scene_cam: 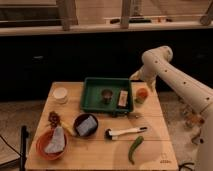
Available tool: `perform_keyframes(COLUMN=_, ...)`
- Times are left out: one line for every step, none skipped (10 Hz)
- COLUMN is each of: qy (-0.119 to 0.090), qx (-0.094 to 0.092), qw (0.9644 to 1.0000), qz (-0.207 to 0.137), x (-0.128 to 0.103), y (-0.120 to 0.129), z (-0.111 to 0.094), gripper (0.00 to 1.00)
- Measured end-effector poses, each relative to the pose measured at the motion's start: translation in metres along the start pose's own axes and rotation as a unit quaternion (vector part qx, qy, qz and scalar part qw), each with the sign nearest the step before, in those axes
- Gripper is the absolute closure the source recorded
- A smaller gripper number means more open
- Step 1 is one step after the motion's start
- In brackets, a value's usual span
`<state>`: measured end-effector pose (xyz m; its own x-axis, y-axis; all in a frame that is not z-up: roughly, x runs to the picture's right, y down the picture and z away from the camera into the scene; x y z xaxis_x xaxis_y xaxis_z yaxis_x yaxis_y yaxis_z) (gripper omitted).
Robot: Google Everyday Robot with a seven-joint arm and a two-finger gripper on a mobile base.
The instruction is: Place apple in plastic cup
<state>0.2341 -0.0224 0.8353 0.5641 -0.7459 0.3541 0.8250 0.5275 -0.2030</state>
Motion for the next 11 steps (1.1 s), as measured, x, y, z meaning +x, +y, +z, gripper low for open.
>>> perform_keyframes(qy=0.001, qx=0.0, qw=1.0, qz=0.0, x=0.0007, y=-0.0001, z=-0.0008, gripper=0.2)
perform_keyframes(qy=0.001, qx=0.001, qw=1.0, qz=0.0, x=0.0011, y=-0.0007, z=-0.0015, gripper=0.2)
perform_keyframes(qy=0.002, qx=0.001, qw=1.0, qz=0.0, x=0.0015, y=-0.0011, z=-0.0024, gripper=0.2)
perform_keyframes(qy=0.002, qx=0.001, qw=1.0, qz=0.0, x=0.0019, y=-0.0009, z=-0.0032, gripper=0.2)
perform_keyframes(qy=0.004, qx=0.001, qw=1.0, qz=-0.001, x=0.0024, y=-0.0007, z=-0.0042, gripper=0.2)
perform_keyframes(qy=0.006, qx=0.0, qw=1.0, qz=-0.001, x=0.0025, y=-0.0008, z=-0.0053, gripper=0.2)
perform_keyframes(qy=0.006, qx=-0.001, qw=1.0, qz=-0.001, x=0.0024, y=-0.0008, z=-0.006, gripper=0.2)
perform_keyframes(qy=0.007, qx=-0.002, qw=1.0, qz=-0.001, x=0.0024, y=-0.0005, z=-0.0069, gripper=0.2)
perform_keyframes(qy=0.007, qx=-0.003, qw=1.0, qz=-0.001, x=0.0022, y=-0.0004, z=-0.0075, gripper=0.2)
perform_keyframes(qy=0.008, qx=-0.003, qw=1.0, qz=-0.001, x=0.0023, y=-0.0002, z=-0.0083, gripper=0.2)
perform_keyframes(qy=0.008, qx=-0.004, qw=1.0, qz=-0.001, x=0.0024, y=0.0, z=-0.0082, gripper=0.2)
